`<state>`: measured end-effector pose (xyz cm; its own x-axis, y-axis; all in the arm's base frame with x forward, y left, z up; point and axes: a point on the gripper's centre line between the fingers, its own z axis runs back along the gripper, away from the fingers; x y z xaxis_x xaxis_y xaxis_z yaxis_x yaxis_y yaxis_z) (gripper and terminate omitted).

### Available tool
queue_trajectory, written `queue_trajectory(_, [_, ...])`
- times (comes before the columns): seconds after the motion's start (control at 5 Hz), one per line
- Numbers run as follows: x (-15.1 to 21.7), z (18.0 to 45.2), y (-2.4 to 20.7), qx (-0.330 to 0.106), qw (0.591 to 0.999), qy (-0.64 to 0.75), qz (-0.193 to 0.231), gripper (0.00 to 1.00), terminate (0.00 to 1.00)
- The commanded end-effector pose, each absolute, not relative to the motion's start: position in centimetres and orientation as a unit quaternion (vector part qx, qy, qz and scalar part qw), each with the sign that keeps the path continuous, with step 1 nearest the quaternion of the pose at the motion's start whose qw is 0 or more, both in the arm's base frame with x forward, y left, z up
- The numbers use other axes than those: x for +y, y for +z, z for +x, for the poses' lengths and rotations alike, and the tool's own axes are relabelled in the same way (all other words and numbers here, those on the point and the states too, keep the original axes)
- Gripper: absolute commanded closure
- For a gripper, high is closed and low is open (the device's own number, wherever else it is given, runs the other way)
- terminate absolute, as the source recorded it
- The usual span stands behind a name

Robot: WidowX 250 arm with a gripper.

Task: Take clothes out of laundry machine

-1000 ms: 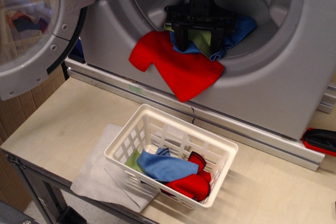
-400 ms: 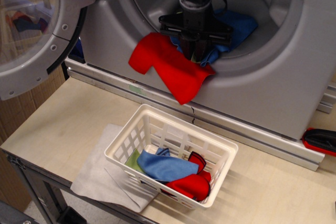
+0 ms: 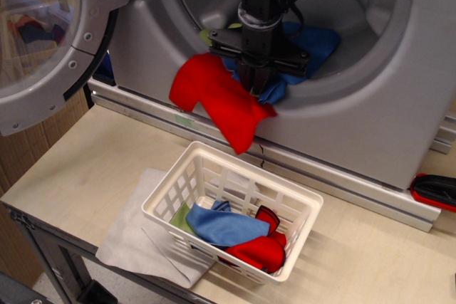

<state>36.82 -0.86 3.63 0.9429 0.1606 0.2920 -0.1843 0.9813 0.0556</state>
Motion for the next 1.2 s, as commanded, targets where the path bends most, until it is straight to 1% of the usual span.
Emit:
queue_trajectory(0.0, [-2.4,32.6,9.8,-0.11,0.98,0.161,0.036,1.0,0.0])
queue_trajectory(0.2, [-3.1,29.8,10.4,-0.107,0.979,0.172,0.039,1.0,0.0])
queue_trajectory(0.4, [-3.3,26.8,9.4,-0.034,0.977,0.207,0.019,1.0,0.0])
queue_trajectory(0.6, [-3.1,25.0,7.5,-0.014,0.979,0.201,0.041,1.0,0.0])
queue_trajectory(0.8, [-3.4,25.9,4.9,-0.032,0.984,0.174,0.035,1.0,0.0])
queue_trajectory(1.0, [-4.3,26.6,3.1,-0.062,0.987,0.141,0.04,1.0,0.0])
